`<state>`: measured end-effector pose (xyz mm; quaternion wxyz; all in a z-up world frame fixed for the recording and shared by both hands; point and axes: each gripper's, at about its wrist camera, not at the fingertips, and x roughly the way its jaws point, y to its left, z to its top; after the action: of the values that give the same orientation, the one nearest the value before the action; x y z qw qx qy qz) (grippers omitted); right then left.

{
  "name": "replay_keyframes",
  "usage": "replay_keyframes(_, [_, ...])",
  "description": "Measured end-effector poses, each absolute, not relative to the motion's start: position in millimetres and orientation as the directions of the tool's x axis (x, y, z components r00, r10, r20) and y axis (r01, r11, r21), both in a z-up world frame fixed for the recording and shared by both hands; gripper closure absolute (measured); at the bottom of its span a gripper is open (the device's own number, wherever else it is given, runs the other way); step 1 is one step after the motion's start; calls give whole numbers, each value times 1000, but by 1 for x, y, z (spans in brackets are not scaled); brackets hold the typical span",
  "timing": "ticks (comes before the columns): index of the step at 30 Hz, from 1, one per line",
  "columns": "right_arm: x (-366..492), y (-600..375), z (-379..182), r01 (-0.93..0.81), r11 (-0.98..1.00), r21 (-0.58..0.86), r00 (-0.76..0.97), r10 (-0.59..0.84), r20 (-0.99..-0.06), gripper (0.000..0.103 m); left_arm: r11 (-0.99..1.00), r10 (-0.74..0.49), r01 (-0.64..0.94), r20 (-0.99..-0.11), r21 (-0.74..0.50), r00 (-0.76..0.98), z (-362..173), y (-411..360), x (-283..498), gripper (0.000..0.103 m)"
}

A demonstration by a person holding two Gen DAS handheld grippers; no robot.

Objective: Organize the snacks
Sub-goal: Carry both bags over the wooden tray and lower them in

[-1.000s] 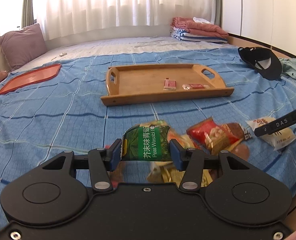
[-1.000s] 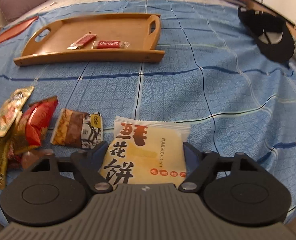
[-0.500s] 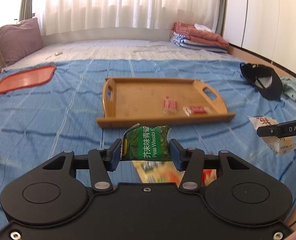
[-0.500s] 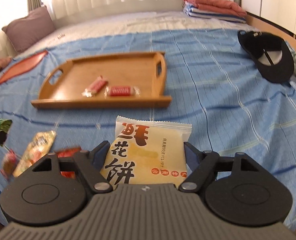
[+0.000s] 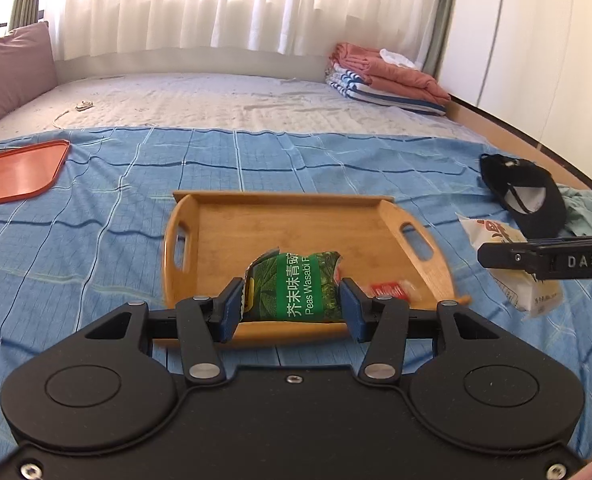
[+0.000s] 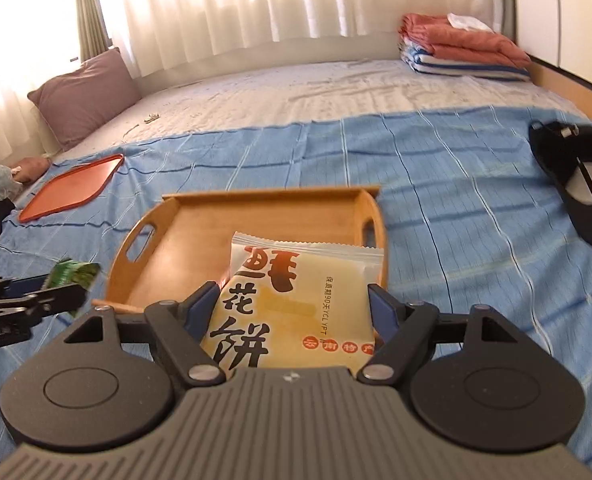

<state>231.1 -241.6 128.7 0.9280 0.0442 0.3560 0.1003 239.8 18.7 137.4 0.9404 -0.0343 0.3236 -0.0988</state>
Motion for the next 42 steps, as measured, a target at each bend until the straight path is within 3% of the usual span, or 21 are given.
replay_keyframes(16, [333,-210,80,-122,981,152,710,194,-677,24,984,-175,109,-654,-141,736,72,3,346,54])
replay_keyframes(42, [378,-185,8,-137,988,64,685,142,-715,21,987,-163,129,-675,-101,720,19,-2,376,54])
